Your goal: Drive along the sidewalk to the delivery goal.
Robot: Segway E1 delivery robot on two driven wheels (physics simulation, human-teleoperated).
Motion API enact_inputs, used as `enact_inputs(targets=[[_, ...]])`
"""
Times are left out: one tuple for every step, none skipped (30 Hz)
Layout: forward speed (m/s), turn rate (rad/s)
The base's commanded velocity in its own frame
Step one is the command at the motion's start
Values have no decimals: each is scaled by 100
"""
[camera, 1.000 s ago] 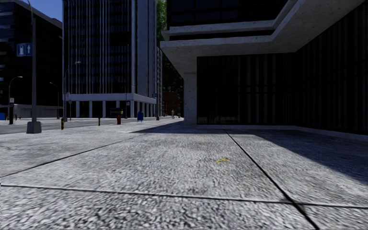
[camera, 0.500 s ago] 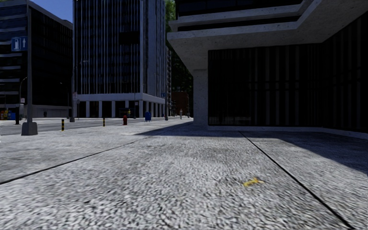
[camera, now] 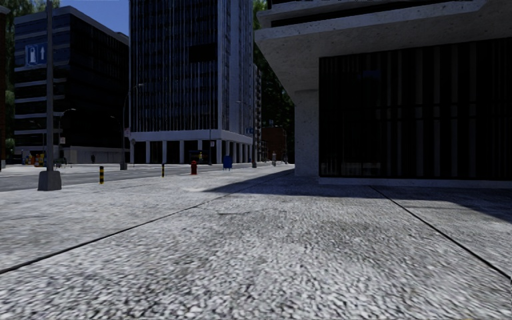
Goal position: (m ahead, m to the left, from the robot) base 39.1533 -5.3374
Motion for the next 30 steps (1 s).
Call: enact_inputs(targets=[[200,0],[200,0],[200,0],[200,0],[200,0],[200,0],[200,0],[200,0],[200,0],[200,0],[200,0],[200,0],[200,0],[200,0],[200,0],[200,0],[200,0],[200,0],[200,0],[200,0],[200,0],[200,0],[200,0],[200,0],[200,0],[200,0],[200,0],[200,0],[200,0],[200,0]])
